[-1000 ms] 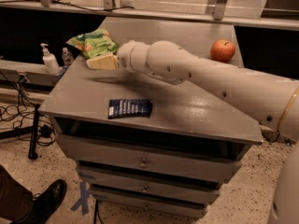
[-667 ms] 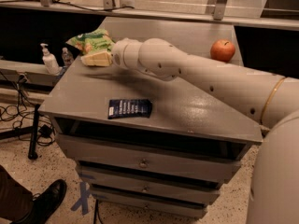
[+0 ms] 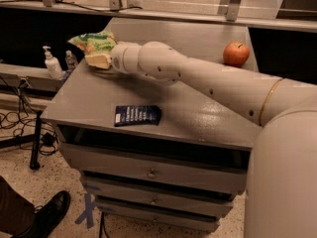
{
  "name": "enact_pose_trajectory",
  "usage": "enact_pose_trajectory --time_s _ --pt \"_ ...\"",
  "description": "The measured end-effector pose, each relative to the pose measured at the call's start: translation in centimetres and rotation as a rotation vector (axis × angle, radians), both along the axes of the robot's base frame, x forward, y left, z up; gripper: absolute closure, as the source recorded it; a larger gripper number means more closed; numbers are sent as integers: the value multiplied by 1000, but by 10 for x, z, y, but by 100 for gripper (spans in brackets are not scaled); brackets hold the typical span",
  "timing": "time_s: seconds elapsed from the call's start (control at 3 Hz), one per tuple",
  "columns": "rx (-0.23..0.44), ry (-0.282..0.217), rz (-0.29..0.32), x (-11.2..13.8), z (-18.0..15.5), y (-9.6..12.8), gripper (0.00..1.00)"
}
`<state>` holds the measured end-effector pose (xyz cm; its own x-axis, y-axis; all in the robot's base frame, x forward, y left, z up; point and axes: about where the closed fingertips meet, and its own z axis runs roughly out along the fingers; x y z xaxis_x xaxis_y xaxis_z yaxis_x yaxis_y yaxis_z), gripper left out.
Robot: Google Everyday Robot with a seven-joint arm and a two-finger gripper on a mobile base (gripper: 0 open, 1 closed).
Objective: Move green rice chip bag near apple
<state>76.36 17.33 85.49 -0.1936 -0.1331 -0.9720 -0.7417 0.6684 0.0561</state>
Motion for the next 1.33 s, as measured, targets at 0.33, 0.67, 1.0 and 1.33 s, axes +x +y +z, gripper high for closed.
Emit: enact_pose_trajectory --time_s 0.33,0.67,1.0,1.33 --pt "-13 1 -15 -2 -1 -7 64" --pt "-23 -5 -31 -11 2 -20 87" --pt "-37 -13 -35 -30 11 -37 100" --pt "-62 -16 -30 -58 22 -65 100"
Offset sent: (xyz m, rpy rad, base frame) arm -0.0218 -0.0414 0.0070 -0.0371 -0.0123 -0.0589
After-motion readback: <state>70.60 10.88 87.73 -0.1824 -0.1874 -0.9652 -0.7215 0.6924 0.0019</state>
